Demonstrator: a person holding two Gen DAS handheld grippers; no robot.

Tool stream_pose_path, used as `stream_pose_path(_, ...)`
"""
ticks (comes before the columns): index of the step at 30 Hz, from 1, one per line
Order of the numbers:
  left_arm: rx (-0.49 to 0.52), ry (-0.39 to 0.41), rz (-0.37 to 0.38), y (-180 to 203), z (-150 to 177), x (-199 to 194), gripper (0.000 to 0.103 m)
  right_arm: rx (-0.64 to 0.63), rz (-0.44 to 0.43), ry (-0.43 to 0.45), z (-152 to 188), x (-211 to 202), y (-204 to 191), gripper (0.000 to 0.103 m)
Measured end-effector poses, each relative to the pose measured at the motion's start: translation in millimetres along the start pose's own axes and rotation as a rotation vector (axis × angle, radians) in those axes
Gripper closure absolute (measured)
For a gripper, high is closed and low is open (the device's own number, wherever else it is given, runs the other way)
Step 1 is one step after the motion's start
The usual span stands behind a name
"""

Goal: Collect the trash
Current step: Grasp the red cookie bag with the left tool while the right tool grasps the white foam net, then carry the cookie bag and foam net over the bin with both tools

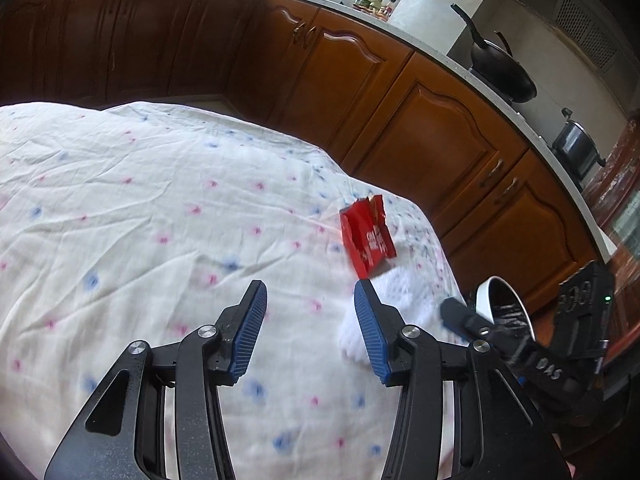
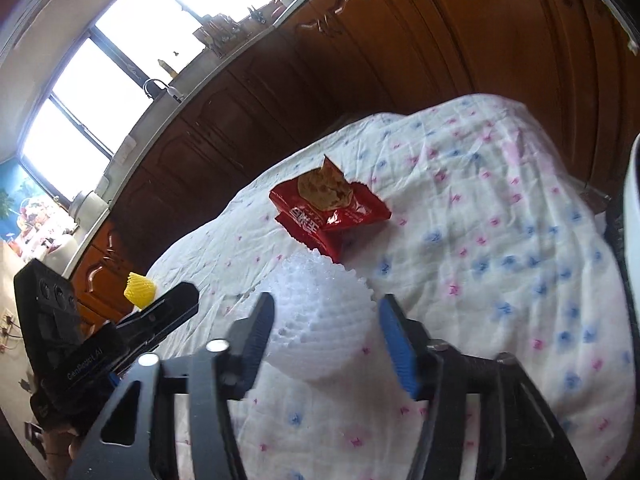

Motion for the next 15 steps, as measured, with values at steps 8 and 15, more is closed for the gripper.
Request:
stream_pose_path(8, 0.042, -0.035, 0.020, 29, -15, 32, 0.051, 0.013, 0.035, 0.070, 0, -40, 26, 0.090)
stream_pose_path(15, 0.059, -0.069, 0.017, 52, -22, 68, 0.036, 0.006, 0.089, 0.127, 1, -87, 44, 0.090)
Point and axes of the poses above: each gripper's, at about its wrist camera, not at the fingertips, and x roughly the way its jaws point, y to its right, z to its underside, the point moved 9 cm from there along x, roughly the way its jaws point, and after that the axes turned 9 degrees about -z, right-handed, at the moved point
